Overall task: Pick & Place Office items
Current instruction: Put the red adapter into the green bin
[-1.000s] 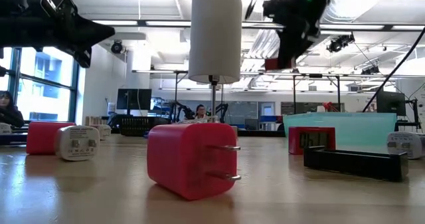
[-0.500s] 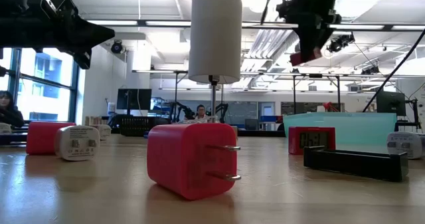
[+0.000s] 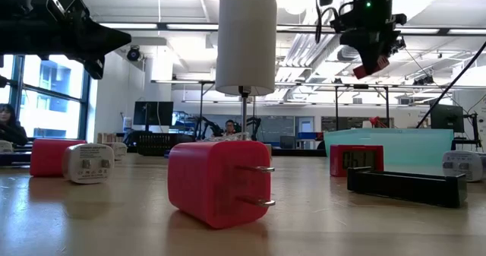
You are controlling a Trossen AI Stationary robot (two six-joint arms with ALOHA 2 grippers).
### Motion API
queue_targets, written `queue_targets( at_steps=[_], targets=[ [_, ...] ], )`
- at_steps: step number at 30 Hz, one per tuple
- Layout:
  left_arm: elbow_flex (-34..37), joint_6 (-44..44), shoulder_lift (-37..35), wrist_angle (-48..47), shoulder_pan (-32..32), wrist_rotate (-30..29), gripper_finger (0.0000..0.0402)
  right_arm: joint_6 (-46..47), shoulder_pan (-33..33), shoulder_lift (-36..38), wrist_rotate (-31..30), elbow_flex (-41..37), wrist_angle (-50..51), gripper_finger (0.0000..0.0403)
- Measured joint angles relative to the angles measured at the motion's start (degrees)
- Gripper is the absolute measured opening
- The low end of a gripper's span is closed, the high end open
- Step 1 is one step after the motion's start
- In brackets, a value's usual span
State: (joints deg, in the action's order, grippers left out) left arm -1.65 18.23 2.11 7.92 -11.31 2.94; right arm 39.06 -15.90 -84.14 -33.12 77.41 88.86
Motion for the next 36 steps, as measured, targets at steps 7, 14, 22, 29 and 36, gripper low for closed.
queue_targets(
  at_steps=[7, 14, 22, 29, 36],
  targets=[
    [0.0, 0.2, 0.0, 0.0, 0.0, 0.0, 0.0001, -2.7, -6.0, 1.3, 0.5, 0.0, -1.8, 0.0197],
    [0.0, 0.3, 0.0, -0.2, 0.0, 0.0, 0.0001, -7.7, -13.2, 1.8, 4.6, 0.0, -9.2, 0.0201],
    [0.0, 2.7, 0.0, -0.3, 0.0, 0.0, 0.0001, -8.9, -21.9, 1.8, 9.6, -1.0, -14.7, 0.0205],
    [0.0, 2.8, 0.0, -0.3, 0.0, 0.0, 0.0001, -9.2, -25.8, 1.8, 14.6, -8.3, -25.4, 0.0197],
    [0.0, 2.8, 0.0, -0.3, 0.0, 0.0, 0.0001, -11.6, -28.8, 1.3, 22.2, -16.8, -39.4, 0.0204]
  ],
)
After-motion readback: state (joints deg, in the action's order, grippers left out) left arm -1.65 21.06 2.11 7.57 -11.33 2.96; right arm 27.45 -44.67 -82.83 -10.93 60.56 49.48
